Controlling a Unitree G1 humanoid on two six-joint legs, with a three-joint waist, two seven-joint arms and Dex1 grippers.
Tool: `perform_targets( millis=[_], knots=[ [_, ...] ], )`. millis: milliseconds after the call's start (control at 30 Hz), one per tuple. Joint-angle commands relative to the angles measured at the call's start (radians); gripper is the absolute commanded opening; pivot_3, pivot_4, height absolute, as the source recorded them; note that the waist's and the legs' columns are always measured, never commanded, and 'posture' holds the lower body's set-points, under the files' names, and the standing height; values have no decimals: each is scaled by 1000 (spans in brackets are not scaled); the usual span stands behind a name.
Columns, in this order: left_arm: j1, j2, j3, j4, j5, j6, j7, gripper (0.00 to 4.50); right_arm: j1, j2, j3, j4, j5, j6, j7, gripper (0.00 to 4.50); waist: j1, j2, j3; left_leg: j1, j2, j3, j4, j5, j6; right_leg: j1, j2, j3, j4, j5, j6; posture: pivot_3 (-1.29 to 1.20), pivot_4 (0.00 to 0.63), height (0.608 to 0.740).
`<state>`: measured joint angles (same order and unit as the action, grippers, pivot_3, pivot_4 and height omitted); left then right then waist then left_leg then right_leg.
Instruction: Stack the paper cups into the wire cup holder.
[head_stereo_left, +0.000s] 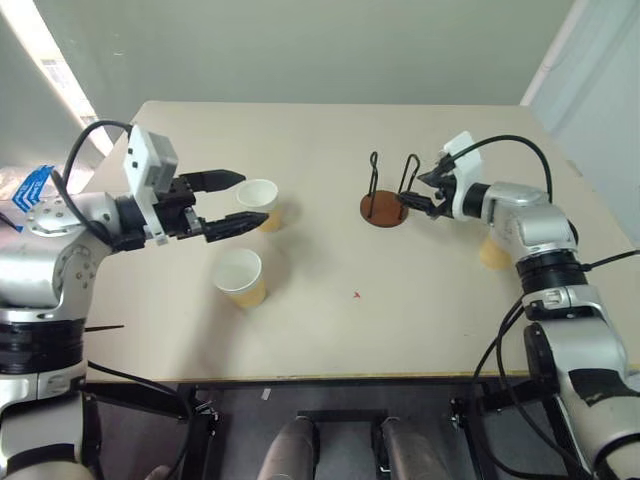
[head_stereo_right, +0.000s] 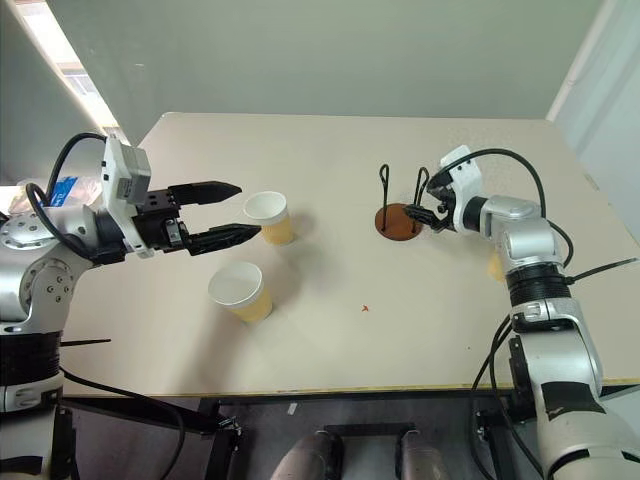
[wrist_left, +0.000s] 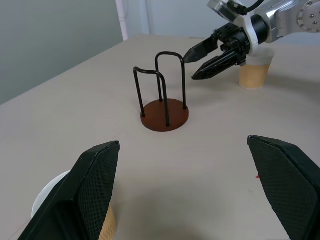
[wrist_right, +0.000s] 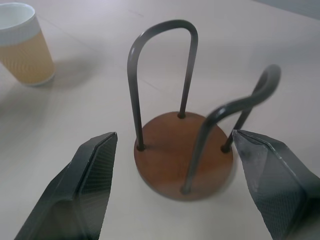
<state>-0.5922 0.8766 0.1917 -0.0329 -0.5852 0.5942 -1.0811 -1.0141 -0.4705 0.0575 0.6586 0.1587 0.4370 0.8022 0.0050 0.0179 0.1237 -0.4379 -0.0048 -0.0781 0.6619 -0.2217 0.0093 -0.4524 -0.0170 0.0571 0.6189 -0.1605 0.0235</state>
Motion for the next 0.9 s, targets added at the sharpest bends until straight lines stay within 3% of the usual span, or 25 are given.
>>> perform_targets(
  millis=[33, 233, 300, 367, 633, 767, 900],
  knots=[
    [-22, 7, 26, 3, -4, -20, 1, 4500, -45, 21, -23, 38, -7, -40, -23, 3885, 0, 0, 0, 0, 0, 0, 0, 0, 0, 0, 0, 0, 0, 0, 0, 0, 150, 740],
    [-24, 8, 17, 12, 1, -30, -10, 4500, -81, 82, -26, 136, -15, -86, -49, 3885, -1, 0, 0, 0, 0, 0, -1, 0, -1, -1, 0, 0, 1, -1, -1, 0, 150, 740],
    [-25, 7, 12, 10, 1, -31, -15, 4500, -90, 95, -28, 162, -18, -105, -56, 3530, -1, 0, 0, -1, 0, 0, -1, 0, -1, -2, 0, 0, 1, -1, -1, 0, 150, 740],
    [-26, 4, 4, 4, 0, -28, -16, 4500, -98, 107, -35, 190, -20, -128, -71, 3032, -1, 0, 0, -1, 0, 0, -1, -1, -1, -2, 0, 0, 1, -1, -1, 0, 150, 740],
    [-24, 8, -12, -30, -20, 1, -28, 4500, -101, 94, -49, 184, -10, -127, -34, 171, -1, 0, 0, -2, 0, 0, -1, -1, -2, -2, 0, 0, 1, -1, -2, 0, 150, 740],
    [-32, 31, -30, -50, -42, 43, -73, 4500, -65, 47, -41, 56, 16, -61, 83, 24, 0, 0, 0, -3, 0, 0, -1, -1, -2, -3, 0, -1, 1, -1, -2, 0, 150, 740],
    [-46, 57, -61, -78, -57, 80, -127, 4500, 40, -63, 5, -259, 74, 90, 269, 24, 3, 0, 0, -4, 0, 0, 0, -2, -3, -3, 0, -2, 0, -1, -2, 0, 150, 740]
  ],
)
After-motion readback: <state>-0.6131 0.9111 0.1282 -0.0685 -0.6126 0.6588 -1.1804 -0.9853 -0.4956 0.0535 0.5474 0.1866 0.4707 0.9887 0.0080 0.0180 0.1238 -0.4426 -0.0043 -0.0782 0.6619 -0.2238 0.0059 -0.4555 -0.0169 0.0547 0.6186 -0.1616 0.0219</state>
